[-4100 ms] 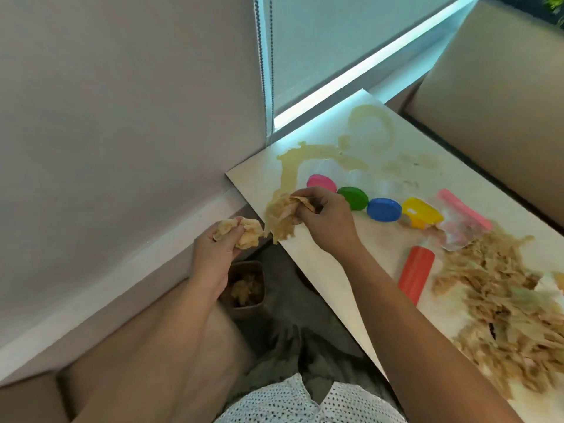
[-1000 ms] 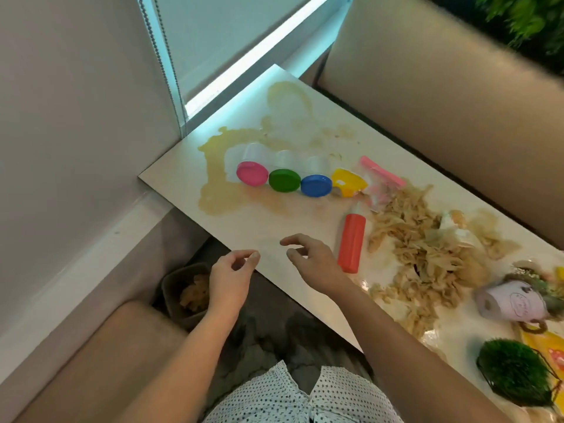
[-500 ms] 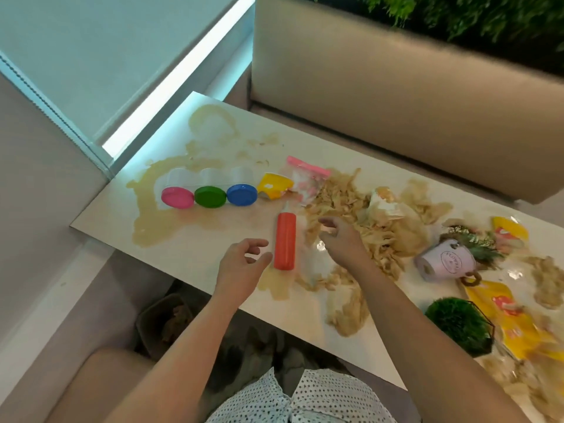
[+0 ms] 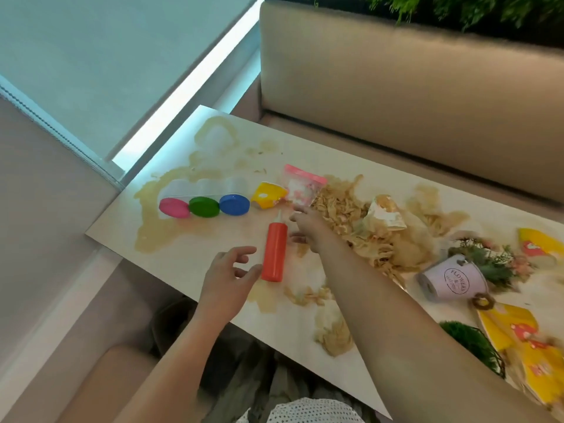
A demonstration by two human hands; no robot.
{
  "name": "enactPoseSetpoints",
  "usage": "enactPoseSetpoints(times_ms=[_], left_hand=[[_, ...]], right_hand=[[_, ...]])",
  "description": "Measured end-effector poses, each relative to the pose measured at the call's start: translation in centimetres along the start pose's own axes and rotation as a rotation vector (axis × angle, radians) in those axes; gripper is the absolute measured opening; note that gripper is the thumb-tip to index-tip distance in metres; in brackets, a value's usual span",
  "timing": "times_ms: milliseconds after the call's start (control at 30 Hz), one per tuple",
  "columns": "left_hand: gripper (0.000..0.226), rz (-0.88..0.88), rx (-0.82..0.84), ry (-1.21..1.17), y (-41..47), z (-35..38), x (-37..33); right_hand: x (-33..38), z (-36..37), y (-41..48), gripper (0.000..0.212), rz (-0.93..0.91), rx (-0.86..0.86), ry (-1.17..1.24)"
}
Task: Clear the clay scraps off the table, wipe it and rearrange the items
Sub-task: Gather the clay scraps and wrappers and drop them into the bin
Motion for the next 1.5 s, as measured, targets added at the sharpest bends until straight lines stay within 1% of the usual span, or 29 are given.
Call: enactPoseSetpoints(times_ms=[100, 133, 200, 300, 367, 400, 467, 533, 600, 667, 733, 800, 833, 867, 900, 933, 967, 1000, 1067, 1133, 1200, 1233, 1267, 1300, 1333, 1433, 1500], left_hand=[[0.030, -0.019, -0.029, -0.012, 0.2, -0.7, 0.3], [0.030, -0.024, -0.037, -0.014, 0.4, -1.0, 0.4], [0.029, -0.031, -0.047, -0.016, 1.0, -1.9, 0.7], [0.028, -0.047, -0.047, -0.006, 2.2, -2.6, 1.2], [0.027, -0.047, -0.042, -0.008, 3.3, -2.6, 1.3], [0.026, -0.044, -0.035, -0.003, 4.0, -2.3, 1.1], [0.026, -0.036, -0.007, 0.017, 5.3, -1.4, 0.6], [0.027, -0.019, 0.034, 0.052, 6.4, -0.3, 0.0], [0.027, 0.009, 0.075, 0.090, 7.3, 0.7, -0.6], [0.027, 0.023, 0.099, 0.098, 7.9, 1.4, -1.2], [0.027, 0.038, 0.108, 0.098, 8.5, 1.8, -1.8], [0.027, 0.041, 0.105, 0.094, 8.8, 1.9, -2.2], [0.026, 0.036, 0.099, 0.089, 8.8, 1.9, -2.3], [0.026, 0.028, 0.091, 0.083, 8.8, 1.7, -2.3], [0.026, 0.016, 0.081, 0.075, 8.8, 1.6, -2.2], [0.025, 0.003, 0.071, 0.067, 8.7, 1.4, -2.0], [0.025, -0.013, 0.062, 0.059, 8.6, 1.1, -1.8], [0.026, -0.027, 0.054, 0.047, 8.5, 0.9, -1.6], [0.026, -0.047, 0.035, 0.026, 8.4, 0.3, -1.2], [0.024, -0.059, 0.014, 0.004, 8.4, -0.4, -0.8], [0.022, -0.066, -0.004, -0.020, 8.4, -1.0, -0.5], [0.021, -0.069, -0.012, -0.030, 8.5, -1.3, -0.3], [0.020, -0.071, -0.017, -0.042, 8.5, -1.5, -0.2], [0.020, -0.072, -0.021, -0.052, 8.6, -1.5, -0.2], [0.020, -0.072, -0.022, -0.060, 8.7, -1.5, -0.2], [0.019, -0.075, -0.010, -0.083, 9.2, -0.8, -0.7], [0.019, -0.073, 0.002, -0.089, 9.7, -0.2, -1.3]], right_hand=[[0.1, -0.1, 1.6, 0.042, 0.008, -0.019, 0.015], [0.2, -0.3, 2.0, 0.042, -0.006, -0.054, -0.011], [0.7, -1.3, 2.3, 0.040, -0.058, -0.183, -0.083], [1.1, -3.0, 1.1, 0.014, -0.138, -0.366, -0.268], [1.2, -3.9, 0.2, 0.025, -0.185, -0.456, -0.411], [1.3, -4.3, -0.1, 0.025, -0.226, -0.489, -0.477], [1.3, -5.0, -0.2, 0.015, -0.295, -0.528, -0.623], [1.2, -5.6, -0.1, 0.017, -0.338, -0.527, -0.736], [1.4, -6.2, 0.0, 0.018, -0.381, -0.506, -0.760], [1.9, -7.0, 0.0, 0.014, -0.402, -0.523, -0.713], [2.5, -7.6, 0.3, 0.012, -0.379, -0.574, -0.652], [2.8, -7.4, 1.1, 0.008, -0.326, -0.589, -0.686], [2.8, -6.9, 1.5, 0.022, -0.276, -0.569, -0.713], [2.5, -6.6, 2.1, 0.040, -0.217, -0.535, -0.675], [2.2, -6.4, 2.5, 0.054, -0.128, -0.497, -0.562], [1.6, -6.2, 3.0, 0.062, -0.048, -0.470, -0.422], [1.1, -5.9, 3.5, 0.062, 0.021, -0.450, -0.293], [0.7, -5.8, 4.0, 0.058, 0.057, -0.451, -0.200], [0.3, -5.8, 4.9, 0.043, 0.068, -0.480, -0.097], [0.2, -5.7, 5.1, 0.027, 0.061, -0.472, -0.023], [0.0, -5.7, 4.8, 0.018, 0.057, -0.433, -0.010], [0.1, -5.9, 4.4, 0.020, 0.056, -0.426, -0.012], [-0.2, -6.3, 4.4, 0.027, 0.066, -0.423, -0.005], [-0.8, -6.8, 4.6, 0.033, 0.083, -0.416, 0.028], [-1.3, -7.2, 4.5, 0.035, 0.106, -0.401, 0.076], [-2.6, -8.5, 4.2, 0.030, 0.150, -0.385, 0.158], [-3.0, -9.3, 3.1, 0.031, 0.149, -0.372, 0.221]])
Point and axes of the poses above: each hand's wrist, its own y-axis towards the middle knuckle, its own z-axis out of the palm, x = y × z, the point moved 7 cm from there along y, towards the middle knuckle, and after that the axes turned 13 degrees about -y, right-handed, at the moved point
